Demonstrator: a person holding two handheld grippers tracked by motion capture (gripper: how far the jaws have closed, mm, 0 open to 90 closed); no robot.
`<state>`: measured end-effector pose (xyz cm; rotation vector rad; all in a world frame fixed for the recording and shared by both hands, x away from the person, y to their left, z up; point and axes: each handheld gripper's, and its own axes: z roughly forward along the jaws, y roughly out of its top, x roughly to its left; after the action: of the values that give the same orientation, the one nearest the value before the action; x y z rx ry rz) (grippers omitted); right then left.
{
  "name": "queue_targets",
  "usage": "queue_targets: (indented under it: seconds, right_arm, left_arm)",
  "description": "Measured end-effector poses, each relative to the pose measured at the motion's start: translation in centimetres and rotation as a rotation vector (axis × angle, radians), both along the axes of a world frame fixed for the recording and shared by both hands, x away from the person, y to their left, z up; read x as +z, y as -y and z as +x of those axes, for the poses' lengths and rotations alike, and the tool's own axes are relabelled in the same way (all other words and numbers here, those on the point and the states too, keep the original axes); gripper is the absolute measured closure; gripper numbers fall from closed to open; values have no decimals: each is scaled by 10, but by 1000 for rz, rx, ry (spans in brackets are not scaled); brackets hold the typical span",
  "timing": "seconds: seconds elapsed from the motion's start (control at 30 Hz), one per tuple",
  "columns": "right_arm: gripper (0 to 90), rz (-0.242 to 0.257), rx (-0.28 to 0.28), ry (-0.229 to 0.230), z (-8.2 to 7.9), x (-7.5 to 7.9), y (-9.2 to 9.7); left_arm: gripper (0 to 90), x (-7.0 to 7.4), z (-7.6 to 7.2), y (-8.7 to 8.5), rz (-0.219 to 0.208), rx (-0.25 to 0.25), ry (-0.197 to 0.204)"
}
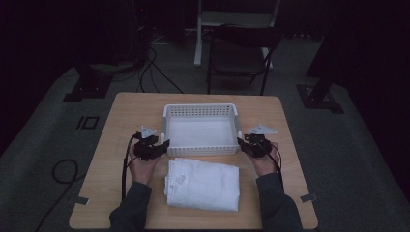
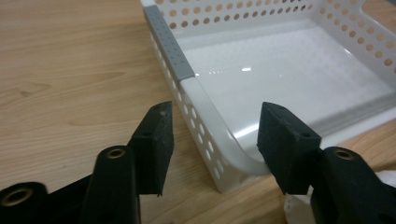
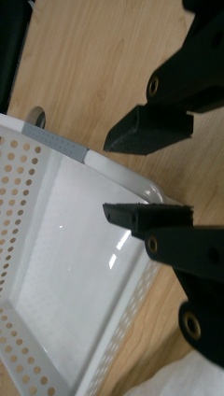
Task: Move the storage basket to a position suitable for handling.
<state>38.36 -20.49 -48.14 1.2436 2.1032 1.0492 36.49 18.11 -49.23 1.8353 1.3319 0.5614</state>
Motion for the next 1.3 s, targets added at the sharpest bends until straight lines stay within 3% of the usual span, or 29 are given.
queue_targets:
  seconds: [0.2,0.4,0.63,0.93,1.1,1.3]
  right_arm:
    - [547,5,-8,34,-21,12,2]
    - [504,9,54,-18,-39,8,-5]
    - [418,11,84,-29,-59,3,-7]
    - [358,30,111,-46,-85,-6,-8]
    - [326,31,136,-29,-100,-4,-14]
    - [291,41,158,-24,-115,-3,-17]
  left_arm:
    - [397,5,-21,-3,4,-7,31]
    - [337,1,-37,4,-42,-55,7]
    - [305,-1,-50,9,-65,-107,-26]
    - [254,4,-76,21,-60,-154,18]
    - [224,5,-87,30,-40,-192,27]
    - [176,7,-96,38,-23,-203,32]
